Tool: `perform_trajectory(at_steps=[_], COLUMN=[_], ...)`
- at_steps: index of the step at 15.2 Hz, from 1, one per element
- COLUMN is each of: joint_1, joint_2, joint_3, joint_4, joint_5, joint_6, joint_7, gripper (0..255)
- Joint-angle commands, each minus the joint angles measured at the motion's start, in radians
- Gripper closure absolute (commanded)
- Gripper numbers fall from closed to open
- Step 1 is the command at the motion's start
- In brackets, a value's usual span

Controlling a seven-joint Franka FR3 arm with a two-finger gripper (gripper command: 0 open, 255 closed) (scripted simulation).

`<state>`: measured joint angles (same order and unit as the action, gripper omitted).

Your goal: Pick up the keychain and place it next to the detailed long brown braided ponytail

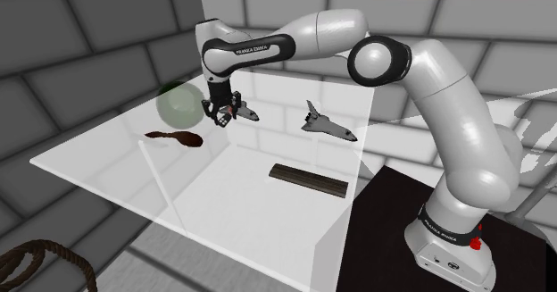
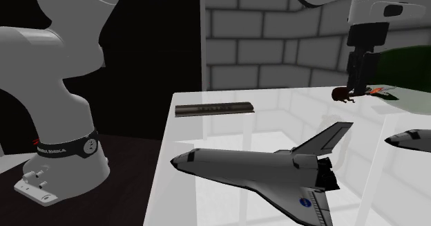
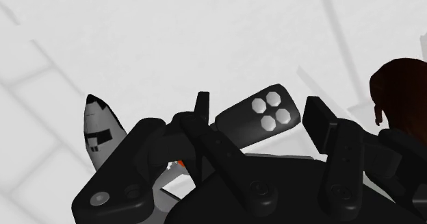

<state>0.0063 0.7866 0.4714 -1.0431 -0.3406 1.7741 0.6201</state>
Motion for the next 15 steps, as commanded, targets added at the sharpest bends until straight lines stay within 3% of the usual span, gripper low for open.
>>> perform_trajectory(at_steps=[1, 8, 15], joint_1=[-0.004, -0.014, -0.014], joint_2=[0.003, 0.021, 0.021], joint_3=[-0.001, -0.007, -0.007], joint_4=[-0.024, -0.096, -0.096], joint_5=[-0.002, -0.012, -0.012], joint_6=[0.027, 0.112, 0.112], joint_7=[0.004, 0.015, 0.015], gripper=[255, 255, 255])
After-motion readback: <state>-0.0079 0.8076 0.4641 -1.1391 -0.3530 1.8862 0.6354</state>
